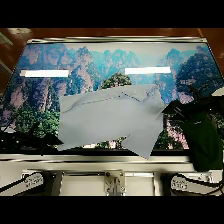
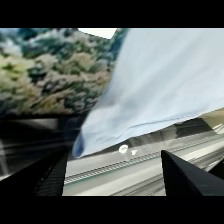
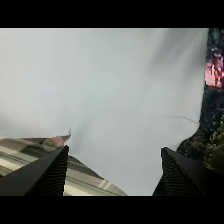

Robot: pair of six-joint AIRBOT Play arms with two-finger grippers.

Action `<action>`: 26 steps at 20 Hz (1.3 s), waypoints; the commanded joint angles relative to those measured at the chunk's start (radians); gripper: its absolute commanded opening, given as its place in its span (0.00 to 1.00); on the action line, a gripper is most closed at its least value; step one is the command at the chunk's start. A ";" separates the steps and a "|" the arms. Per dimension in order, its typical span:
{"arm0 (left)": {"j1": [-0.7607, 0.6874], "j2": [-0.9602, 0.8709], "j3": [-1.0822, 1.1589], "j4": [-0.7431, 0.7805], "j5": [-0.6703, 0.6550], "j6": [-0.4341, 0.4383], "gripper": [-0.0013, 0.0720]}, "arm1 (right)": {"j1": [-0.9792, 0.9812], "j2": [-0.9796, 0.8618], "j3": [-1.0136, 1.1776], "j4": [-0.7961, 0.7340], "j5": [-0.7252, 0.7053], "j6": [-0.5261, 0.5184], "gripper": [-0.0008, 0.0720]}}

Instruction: Fold the shirts.

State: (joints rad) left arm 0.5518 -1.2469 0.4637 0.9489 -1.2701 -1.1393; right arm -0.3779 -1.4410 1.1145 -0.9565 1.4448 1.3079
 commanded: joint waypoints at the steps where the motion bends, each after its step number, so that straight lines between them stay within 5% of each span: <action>1: 0.002 -0.006 -0.036 -0.053 0.060 0.024 0.86 | -0.001 0.001 -0.005 0.013 -0.009 0.000 0.94; 4: 0.002 -0.012 -0.079 -0.060 0.068 0.034 0.59 | -0.001 0.001 -0.005 0.007 -0.005 0.025 0.94; 8: 0.002 -0.010 -0.083 -0.069 0.029 0.095 0.07 | -0.002 0.000 -0.025 -0.112 0.003 0.072 0.94; 18: 0.003 0.061 -0.082 -0.104 0.016 0.105 0.07 | 0.000 -0.113 -0.174 -0.078 -0.181 0.108 0.94; 20: 0.003 0.064 -0.082 -0.105 0.017 0.095 0.07 | 0.000 -0.148 -0.174 -0.022 -0.210 0.097 0.84; 24: 0.003 0.088 -0.053 -0.106 0.017 0.084 0.07 | 0.012 -0.190 -0.174 0.008 -0.198 0.097 0.80; 26: 0.002 0.103 -0.004 -0.105 0.000 0.063 0.07 | 0.044 -0.190 -0.174 -0.012 -0.218 0.098 0.10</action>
State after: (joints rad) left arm 0.5537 -1.1622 0.4171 0.8444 -1.2568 -1.0546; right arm -0.3595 -1.6150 0.9413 -0.9756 1.2381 1.4059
